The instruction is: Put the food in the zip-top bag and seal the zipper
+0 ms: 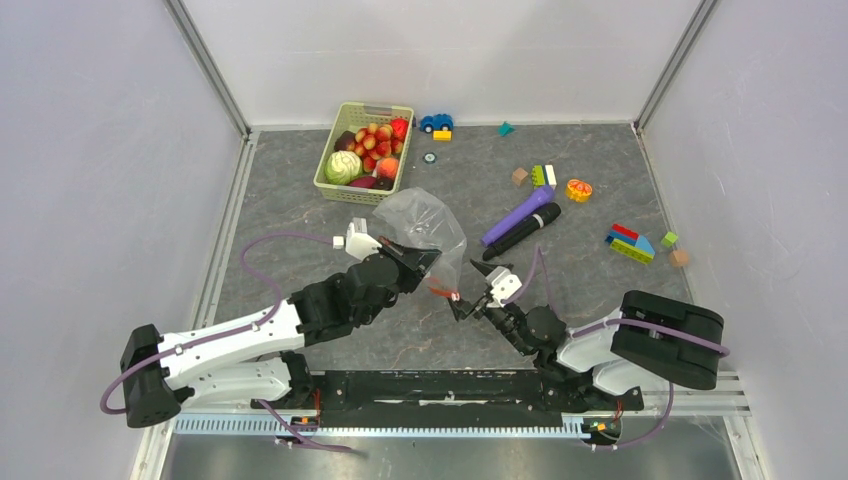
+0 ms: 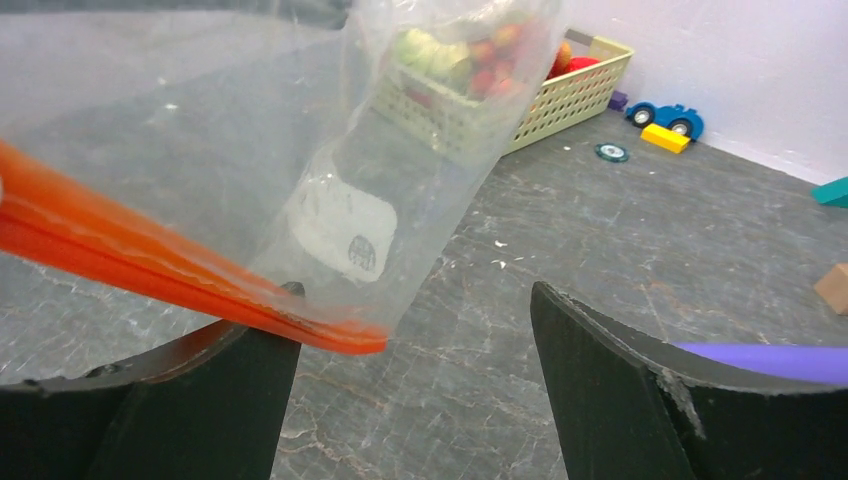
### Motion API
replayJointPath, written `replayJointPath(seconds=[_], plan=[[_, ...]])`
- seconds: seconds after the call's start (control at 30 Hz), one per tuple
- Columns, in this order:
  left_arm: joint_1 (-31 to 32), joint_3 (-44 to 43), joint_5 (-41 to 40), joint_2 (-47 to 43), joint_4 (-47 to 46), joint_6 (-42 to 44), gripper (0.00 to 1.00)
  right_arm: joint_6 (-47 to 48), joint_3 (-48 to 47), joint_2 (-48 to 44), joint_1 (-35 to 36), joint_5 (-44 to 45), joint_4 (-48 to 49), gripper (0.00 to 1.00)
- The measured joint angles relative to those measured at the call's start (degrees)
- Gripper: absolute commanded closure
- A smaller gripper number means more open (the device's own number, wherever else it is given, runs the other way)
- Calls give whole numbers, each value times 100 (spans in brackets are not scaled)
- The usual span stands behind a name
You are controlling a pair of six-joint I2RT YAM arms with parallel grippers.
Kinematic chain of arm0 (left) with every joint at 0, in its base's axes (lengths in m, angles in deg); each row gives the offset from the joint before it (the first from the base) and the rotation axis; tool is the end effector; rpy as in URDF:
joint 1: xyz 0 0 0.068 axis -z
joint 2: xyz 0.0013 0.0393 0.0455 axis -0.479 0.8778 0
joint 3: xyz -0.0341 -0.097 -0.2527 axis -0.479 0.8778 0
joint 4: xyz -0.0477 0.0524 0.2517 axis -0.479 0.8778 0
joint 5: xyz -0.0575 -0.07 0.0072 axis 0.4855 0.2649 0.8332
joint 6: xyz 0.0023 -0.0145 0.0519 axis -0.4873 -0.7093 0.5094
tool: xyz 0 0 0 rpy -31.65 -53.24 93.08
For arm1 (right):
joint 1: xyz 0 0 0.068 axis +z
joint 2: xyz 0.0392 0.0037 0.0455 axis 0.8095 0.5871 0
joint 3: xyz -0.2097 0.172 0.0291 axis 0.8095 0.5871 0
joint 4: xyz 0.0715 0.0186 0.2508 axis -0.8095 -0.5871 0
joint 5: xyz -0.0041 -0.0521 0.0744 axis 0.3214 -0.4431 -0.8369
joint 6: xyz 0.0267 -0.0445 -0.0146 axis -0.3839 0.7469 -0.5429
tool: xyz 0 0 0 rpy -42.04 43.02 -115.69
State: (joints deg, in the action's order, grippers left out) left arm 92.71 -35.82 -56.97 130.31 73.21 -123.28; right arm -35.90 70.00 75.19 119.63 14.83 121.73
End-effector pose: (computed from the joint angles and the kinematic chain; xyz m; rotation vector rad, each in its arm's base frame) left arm 0.1164 -0.1939 0.2947 -0.8255 1.9002 -1.1907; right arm 0.0980 0.1835 0.1713 -0.5395 1.3367 0.6086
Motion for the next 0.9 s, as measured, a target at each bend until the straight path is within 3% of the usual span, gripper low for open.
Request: replayJointPath(seconds=[0.13,0.33,0.37,0.4,0.43,0.47,0.5,0.67,0.77,0.9], plan=[[0,2,11,-31,-4,0,98,94,-63,-70,0,109,9,17],[0,2,11,-11,-7,-4,97,149,-129,-70,0,13,15,65],[0,2,11,-4,-7,-4,84,129,-131,-72,0,-26,22,71],[0,4,11,-4,-7,0,63,125,-131,-85,0,-55,20,78],[0,9,7,-11,-13,22,28,92,-131,-120,0,-76,17,84],[2,17,0,-26,-20,103,3,70,-129,-177,2,-96,13,95],[2,33,-9,-55,-31,214,0,26,-127,-264,4,-105,4,100],[4,79,-57,-393,-127,984,0,-413,-245,-1386,2,-42,-474,100],[4,81,-42,-706,-278,1961,0,-885,-872,-1989,-11,201,-2022,100],[4,81,50,-1091,-396,3298,0,-1690,-1954,-2122,-186,358,-4411,100]])
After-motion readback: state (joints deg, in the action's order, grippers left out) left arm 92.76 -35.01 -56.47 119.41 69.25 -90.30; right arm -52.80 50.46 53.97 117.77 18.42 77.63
